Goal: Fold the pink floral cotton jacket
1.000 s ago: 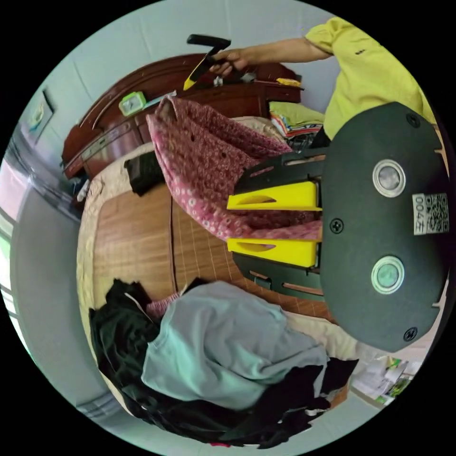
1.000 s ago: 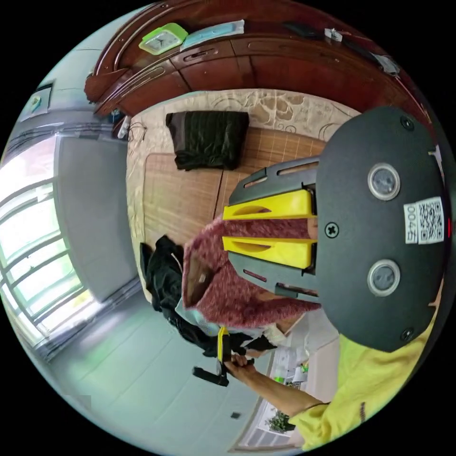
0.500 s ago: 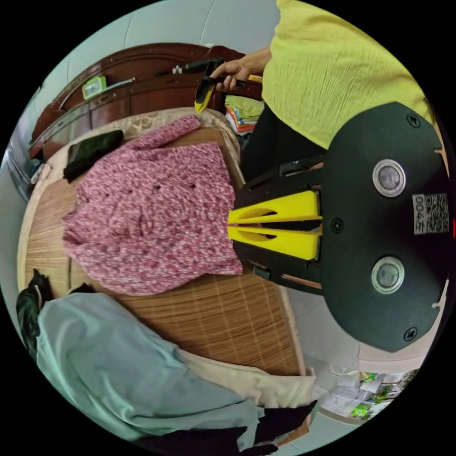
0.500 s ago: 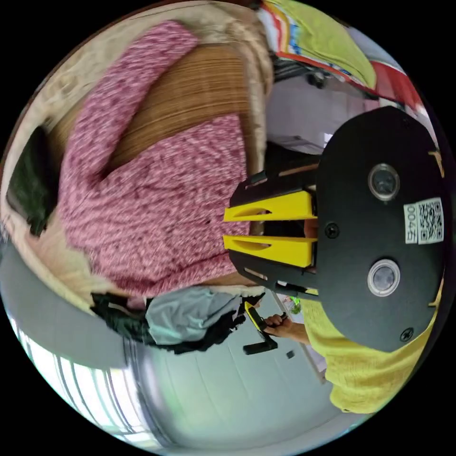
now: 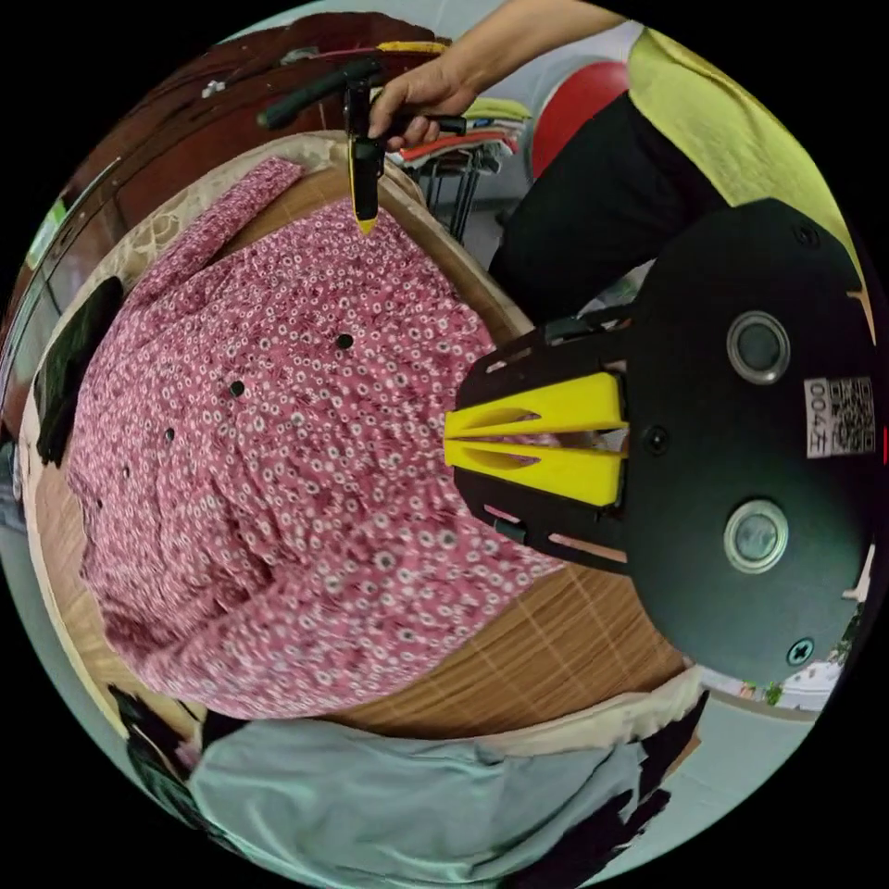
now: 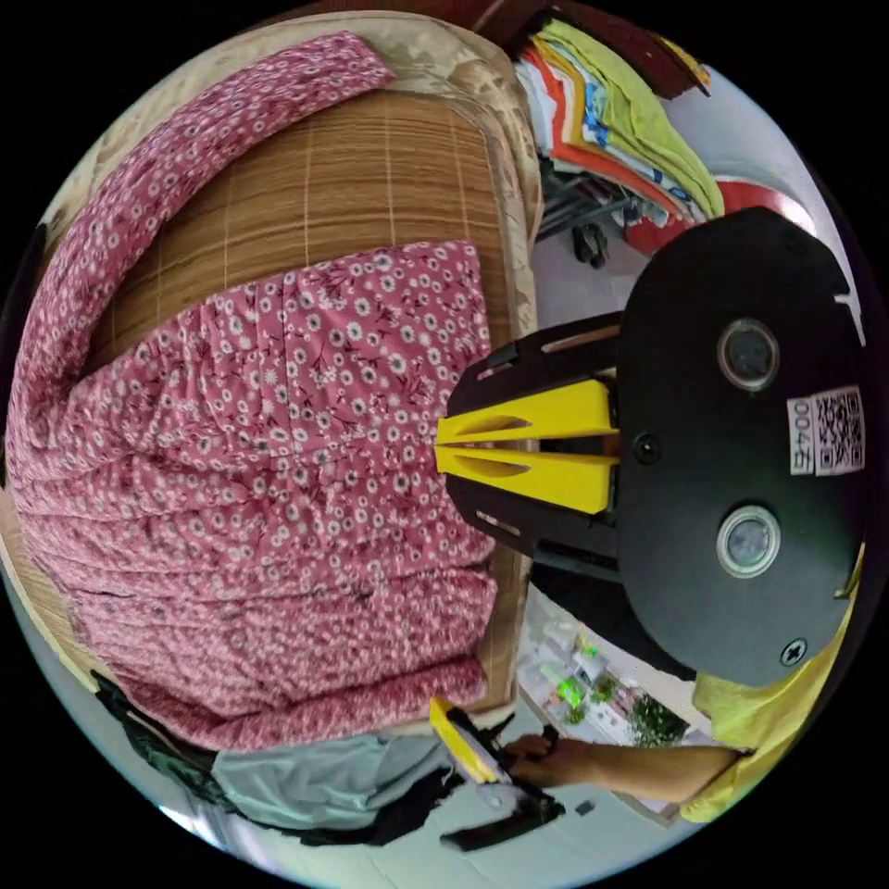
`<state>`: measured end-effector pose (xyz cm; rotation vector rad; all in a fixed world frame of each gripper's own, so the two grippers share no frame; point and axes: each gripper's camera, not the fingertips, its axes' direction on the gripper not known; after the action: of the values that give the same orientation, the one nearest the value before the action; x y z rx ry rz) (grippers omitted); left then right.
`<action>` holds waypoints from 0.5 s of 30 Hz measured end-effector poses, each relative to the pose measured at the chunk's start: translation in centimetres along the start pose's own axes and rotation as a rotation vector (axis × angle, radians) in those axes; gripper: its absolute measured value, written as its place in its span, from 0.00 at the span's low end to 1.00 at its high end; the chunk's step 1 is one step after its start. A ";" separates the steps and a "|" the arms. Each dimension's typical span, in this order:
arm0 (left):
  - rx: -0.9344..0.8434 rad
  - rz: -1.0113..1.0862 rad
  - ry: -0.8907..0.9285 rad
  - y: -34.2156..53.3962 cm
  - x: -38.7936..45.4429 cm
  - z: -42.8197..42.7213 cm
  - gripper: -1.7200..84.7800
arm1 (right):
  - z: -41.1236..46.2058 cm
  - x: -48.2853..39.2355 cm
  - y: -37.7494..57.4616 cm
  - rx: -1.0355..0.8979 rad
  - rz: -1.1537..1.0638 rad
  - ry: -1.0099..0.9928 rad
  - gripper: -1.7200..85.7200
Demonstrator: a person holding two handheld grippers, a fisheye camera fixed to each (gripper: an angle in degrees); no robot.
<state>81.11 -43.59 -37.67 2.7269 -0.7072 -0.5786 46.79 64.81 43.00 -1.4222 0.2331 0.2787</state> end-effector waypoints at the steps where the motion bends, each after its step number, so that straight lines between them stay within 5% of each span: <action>1: -0.006 0.014 -0.031 -0.7 0.5 0.6 0.02 | 1.2 -0.8 -1.1 -0.048 -0.025 0.072 0.01; 9: -0.076 0.058 -0.220 -5.1 4.1 8.6 0.02 | 2.6 -4.3 -3.2 -0.095 -0.200 0.302 0.01; 15: -0.018 -0.022 -0.148 -5.0 3.4 10.4 0.03 | 2.2 -5.2 -3.0 -0.061 -0.298 0.369 0.01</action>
<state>81.27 -42.72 -49.69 2.6989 -0.7037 -0.7946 42.82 66.36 47.84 -1.5400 0.3101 -0.2263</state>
